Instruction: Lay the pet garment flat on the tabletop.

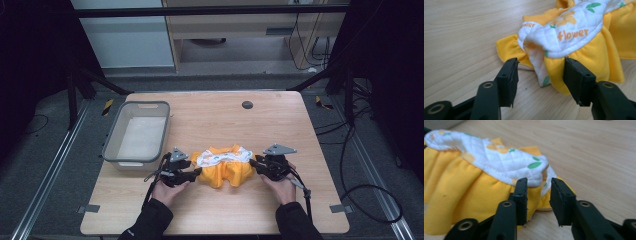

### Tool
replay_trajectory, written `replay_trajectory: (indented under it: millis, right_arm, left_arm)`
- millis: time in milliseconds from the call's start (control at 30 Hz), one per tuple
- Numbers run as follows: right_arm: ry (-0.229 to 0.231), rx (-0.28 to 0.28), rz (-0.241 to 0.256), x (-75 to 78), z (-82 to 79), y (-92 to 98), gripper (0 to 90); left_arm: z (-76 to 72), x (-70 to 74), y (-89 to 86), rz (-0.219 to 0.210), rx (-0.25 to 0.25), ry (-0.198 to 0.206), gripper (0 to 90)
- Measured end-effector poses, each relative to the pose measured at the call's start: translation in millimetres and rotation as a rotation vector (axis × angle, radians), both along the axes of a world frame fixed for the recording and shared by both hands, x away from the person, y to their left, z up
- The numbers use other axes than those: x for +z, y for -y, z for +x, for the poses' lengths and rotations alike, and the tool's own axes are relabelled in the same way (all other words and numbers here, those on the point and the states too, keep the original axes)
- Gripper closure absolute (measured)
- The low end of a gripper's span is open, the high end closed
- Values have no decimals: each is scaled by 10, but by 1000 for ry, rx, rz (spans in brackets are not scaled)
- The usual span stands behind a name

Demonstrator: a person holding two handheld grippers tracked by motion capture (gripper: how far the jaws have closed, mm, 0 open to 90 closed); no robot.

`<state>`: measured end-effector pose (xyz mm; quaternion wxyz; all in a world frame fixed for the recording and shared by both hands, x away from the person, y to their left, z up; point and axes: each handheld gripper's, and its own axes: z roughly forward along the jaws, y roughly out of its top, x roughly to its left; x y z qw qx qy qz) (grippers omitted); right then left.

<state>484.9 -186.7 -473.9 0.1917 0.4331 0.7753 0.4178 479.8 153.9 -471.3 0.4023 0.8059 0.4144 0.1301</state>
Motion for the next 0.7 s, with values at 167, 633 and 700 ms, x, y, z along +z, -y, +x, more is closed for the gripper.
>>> replay_trajectory:
  millis: [167, 633, 700]
  right_arm:
    - [74, 0, 41, 138, -167, 142, 507]
    - [13, 63, 44, -99, -364, 110, 414]
    - [5, 67, 39, -129, -340, 85, 415]
  left_arm:
    - [-179, 91, -145, -43, -9, 28, 343]
    - [-326, -123, 38, 66, -65, 37, 413]
    - [-312, -142, 51, 72, -67, 37, 449]
